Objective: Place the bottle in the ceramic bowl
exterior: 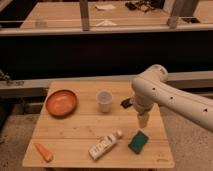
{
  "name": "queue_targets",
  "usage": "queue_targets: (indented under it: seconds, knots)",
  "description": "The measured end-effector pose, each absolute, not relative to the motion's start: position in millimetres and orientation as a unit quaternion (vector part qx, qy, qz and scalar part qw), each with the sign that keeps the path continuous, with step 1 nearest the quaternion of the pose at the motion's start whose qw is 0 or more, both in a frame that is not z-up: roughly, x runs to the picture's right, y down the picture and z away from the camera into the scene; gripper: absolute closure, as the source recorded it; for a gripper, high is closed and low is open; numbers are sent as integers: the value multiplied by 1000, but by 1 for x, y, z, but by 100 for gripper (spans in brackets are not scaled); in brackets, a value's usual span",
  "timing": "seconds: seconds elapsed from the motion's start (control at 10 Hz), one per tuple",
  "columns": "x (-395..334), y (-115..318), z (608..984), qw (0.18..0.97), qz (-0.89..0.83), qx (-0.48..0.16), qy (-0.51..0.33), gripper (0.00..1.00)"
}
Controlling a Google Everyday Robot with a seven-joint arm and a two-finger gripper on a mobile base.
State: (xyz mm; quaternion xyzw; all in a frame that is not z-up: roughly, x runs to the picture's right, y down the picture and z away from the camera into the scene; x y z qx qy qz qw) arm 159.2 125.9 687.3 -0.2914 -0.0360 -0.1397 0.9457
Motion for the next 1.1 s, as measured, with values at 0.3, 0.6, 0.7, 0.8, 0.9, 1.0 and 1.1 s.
queue_targets:
  seconds: [0.3, 0.6, 0.7, 0.8, 0.9, 1.0, 1.1]
  knots:
    - [147, 132, 691, 944, -149, -292, -45, 20]
    - [128, 139, 696, 938, -178, -291, -61, 20]
    - [125, 141, 698, 936, -190, -290, -66, 20]
    - [122, 141, 699, 935, -193, -290, -69, 20]
    - [121, 143, 700, 935, -193, -290, -72, 20]
    - [117, 145, 702, 934, -196, -291, -74, 20]
    - [106, 151, 703, 932, -200, -292, -81, 20]
